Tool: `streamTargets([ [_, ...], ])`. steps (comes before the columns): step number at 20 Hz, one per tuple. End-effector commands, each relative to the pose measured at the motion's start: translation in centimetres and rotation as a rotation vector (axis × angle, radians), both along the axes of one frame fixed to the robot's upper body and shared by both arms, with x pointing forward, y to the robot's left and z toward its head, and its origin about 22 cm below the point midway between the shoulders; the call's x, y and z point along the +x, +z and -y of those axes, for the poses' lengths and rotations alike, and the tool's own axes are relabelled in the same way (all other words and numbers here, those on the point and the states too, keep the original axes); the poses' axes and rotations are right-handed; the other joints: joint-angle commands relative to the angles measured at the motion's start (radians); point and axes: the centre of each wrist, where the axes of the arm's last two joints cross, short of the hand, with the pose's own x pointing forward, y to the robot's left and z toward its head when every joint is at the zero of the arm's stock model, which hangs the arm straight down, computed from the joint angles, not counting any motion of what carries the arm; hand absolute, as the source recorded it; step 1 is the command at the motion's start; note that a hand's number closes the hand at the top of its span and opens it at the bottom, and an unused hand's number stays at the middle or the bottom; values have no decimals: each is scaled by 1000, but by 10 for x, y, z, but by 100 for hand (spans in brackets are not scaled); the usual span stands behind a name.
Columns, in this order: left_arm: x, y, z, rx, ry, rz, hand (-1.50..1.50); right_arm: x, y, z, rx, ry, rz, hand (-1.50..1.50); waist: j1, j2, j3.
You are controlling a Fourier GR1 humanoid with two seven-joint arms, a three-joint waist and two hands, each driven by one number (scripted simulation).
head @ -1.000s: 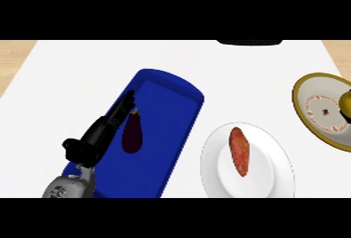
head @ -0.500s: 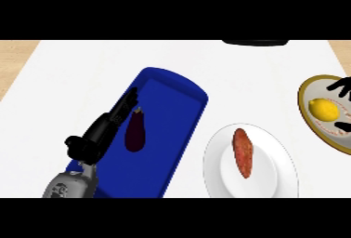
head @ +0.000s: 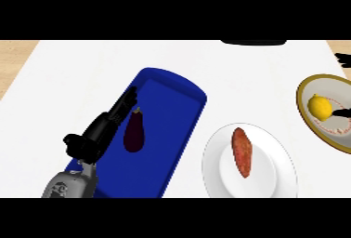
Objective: Pick the lemon from the plate and place it in the bowl
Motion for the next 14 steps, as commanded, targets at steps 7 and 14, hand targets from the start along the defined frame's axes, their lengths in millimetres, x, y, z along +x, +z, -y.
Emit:
streamTargets([
  [7,-6,-3,3,2,-26,8,0,-36,37,67,379,-212,29,-150,12,10,3],
  [14,-2,3,6,-2,-23,39,0,-81,40,105,448,-338,91,-150,17,21,9],
])
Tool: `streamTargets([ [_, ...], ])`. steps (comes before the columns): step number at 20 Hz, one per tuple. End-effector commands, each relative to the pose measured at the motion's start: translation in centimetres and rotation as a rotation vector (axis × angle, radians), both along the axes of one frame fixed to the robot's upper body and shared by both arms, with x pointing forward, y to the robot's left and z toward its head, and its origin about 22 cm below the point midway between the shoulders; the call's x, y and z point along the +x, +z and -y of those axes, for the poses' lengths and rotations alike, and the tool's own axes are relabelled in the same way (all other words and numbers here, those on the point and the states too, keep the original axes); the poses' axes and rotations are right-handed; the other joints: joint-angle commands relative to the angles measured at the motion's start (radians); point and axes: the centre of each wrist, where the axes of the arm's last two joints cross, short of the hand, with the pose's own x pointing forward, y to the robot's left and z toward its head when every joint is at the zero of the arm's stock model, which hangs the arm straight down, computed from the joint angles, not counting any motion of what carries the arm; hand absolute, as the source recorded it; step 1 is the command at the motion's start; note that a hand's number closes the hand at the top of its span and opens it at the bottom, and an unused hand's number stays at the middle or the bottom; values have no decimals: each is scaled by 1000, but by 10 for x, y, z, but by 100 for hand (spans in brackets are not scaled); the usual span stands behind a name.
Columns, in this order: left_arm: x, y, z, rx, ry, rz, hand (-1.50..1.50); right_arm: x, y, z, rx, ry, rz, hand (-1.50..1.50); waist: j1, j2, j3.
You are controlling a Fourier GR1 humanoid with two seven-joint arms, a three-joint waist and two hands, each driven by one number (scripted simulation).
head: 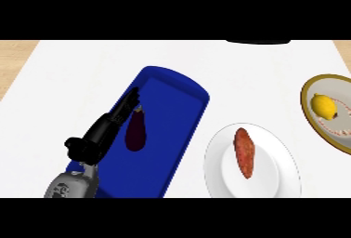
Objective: Pick the lemon from the plate and place it in the bowl
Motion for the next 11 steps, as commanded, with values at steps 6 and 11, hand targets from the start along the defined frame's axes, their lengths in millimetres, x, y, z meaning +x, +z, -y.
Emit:
streamTargets([
  [6,3,9,3,-7,-1,11,0,-49,4,36,89,-58,46,-150,4,11,9],
  [11,-4,3,-4,-20,4,14,0,-72,3,49,112,-26,5,-150,-1,4,10],
])
